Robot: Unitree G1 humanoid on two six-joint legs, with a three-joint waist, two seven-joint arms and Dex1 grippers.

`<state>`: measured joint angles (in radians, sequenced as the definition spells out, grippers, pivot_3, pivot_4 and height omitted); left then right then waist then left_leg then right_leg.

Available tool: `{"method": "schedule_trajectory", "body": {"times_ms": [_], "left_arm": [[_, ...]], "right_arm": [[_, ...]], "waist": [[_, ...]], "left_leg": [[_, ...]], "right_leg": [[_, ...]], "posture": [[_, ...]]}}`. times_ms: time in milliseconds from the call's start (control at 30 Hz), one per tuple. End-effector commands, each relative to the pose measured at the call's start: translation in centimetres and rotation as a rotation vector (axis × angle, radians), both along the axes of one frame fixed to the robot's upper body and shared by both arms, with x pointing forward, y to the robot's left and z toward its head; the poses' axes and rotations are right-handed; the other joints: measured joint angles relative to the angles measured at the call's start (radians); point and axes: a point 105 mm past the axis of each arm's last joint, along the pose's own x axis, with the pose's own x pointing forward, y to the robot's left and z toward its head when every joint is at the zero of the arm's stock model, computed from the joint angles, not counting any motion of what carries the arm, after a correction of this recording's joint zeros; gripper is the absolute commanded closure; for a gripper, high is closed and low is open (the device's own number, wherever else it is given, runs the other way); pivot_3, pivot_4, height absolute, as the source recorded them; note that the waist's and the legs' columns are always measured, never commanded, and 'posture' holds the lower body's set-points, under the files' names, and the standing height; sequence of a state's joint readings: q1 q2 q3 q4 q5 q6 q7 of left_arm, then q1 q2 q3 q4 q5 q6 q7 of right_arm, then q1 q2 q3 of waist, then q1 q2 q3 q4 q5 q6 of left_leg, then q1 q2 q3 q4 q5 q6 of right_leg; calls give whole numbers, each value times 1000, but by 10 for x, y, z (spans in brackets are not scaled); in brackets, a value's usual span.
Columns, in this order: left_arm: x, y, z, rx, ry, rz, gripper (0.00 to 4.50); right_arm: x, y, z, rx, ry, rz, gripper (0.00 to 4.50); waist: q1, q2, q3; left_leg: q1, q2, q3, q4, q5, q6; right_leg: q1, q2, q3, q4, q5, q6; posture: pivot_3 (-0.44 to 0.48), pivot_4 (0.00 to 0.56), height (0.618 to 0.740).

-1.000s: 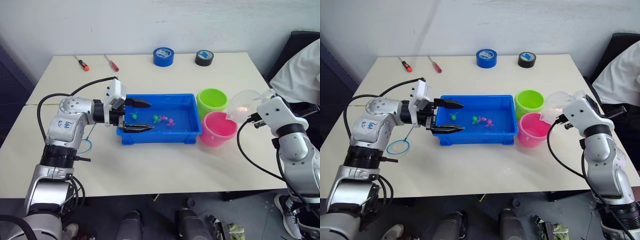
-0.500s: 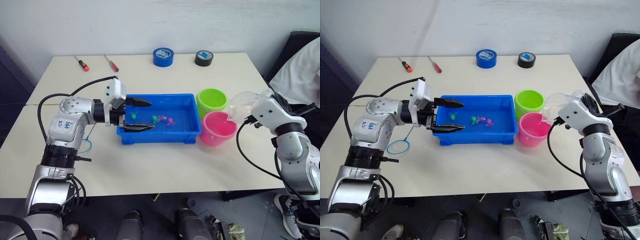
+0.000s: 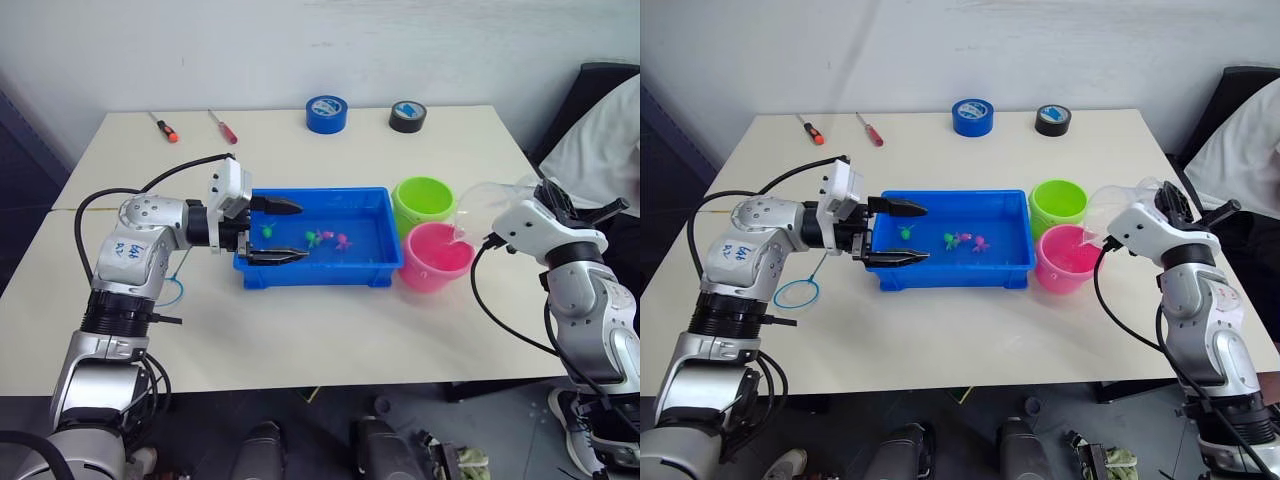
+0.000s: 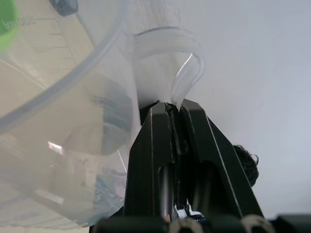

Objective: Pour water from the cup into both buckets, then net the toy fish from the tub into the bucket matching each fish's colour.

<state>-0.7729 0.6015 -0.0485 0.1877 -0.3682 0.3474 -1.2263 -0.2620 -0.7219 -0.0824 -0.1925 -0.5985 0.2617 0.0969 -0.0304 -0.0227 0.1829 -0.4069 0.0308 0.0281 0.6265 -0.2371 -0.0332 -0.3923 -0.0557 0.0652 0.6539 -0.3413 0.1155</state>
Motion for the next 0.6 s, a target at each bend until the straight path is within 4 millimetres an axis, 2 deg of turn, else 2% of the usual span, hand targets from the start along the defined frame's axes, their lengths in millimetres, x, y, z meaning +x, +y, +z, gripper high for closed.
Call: {"method": "schedule_trajectory", "body": {"times_ms": [33,600], "left_arm": [[-5,3,13,-23,-54,-5,0],[-6,3,11,-14,-52,-7,0]], "right_arm": [[-3,2,22,-58,-79,6,4486],[-3,4,23,-88,-89,13,4486]], "waist": [[0,0,0],[0,0,0]], "left_leg": [[0,0,0,0,0,0],[0,0,0,1,0,0]], "right_leg": [[0,0,0,0,0,0],[0,0,0,1,0,0]], "posture": [[0,150,734],[0,150,734]]}}
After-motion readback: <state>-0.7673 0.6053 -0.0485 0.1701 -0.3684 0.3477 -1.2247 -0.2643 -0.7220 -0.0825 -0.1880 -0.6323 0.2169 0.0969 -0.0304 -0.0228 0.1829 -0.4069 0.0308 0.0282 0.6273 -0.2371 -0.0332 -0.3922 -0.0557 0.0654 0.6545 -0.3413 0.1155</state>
